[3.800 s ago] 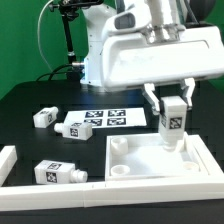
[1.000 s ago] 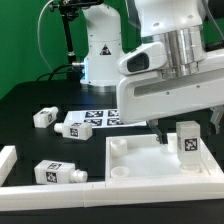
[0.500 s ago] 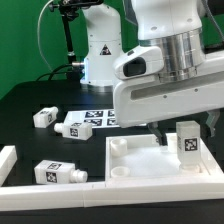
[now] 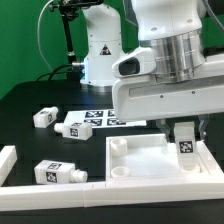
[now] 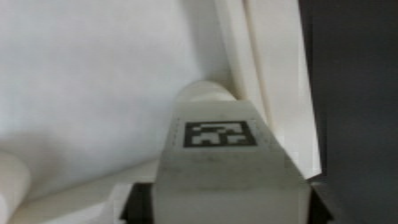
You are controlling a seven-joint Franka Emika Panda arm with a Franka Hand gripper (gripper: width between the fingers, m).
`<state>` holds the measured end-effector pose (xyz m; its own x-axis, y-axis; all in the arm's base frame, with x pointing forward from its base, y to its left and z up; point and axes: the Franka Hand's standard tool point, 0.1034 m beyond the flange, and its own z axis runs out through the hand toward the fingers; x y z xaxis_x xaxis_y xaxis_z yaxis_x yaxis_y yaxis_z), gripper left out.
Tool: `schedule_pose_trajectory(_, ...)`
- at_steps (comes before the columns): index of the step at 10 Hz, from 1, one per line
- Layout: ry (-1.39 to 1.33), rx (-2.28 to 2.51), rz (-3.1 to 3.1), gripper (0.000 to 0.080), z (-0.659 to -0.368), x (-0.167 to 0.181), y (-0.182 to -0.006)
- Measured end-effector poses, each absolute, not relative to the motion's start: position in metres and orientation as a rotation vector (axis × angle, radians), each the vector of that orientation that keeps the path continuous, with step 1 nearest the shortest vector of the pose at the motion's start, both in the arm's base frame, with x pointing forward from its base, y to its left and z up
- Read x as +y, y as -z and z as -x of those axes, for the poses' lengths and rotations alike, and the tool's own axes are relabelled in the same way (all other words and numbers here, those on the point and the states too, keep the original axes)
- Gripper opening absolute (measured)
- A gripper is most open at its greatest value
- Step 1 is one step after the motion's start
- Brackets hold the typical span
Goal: Assemble one leg
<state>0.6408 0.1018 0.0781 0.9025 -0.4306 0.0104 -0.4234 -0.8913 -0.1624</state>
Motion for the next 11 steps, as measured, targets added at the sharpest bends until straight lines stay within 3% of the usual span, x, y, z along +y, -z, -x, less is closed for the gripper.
schedule_pose_trajectory(4, -0.004, 1.616, 2.475, 0.0284, -0.638, 0.102, -0.077)
schedule_pose_trajectory(8, -0.028, 1.705, 2.397, 0.0284, -0.638, 0.102, -0.076)
schedule_pose_trajectory(9, 0.016, 1.553, 2.506, 0.0469, -0.639, 0.107, -0.077)
schedule_pose_trajectory(10, 0.069, 1.199, 2.696, 0.0588, -0.640, 0.111, -0.076)
schedule_pose_trajectory(11, 0.094, 0.996, 2.794, 0.0630, -0.638, 0.116, -0.078)
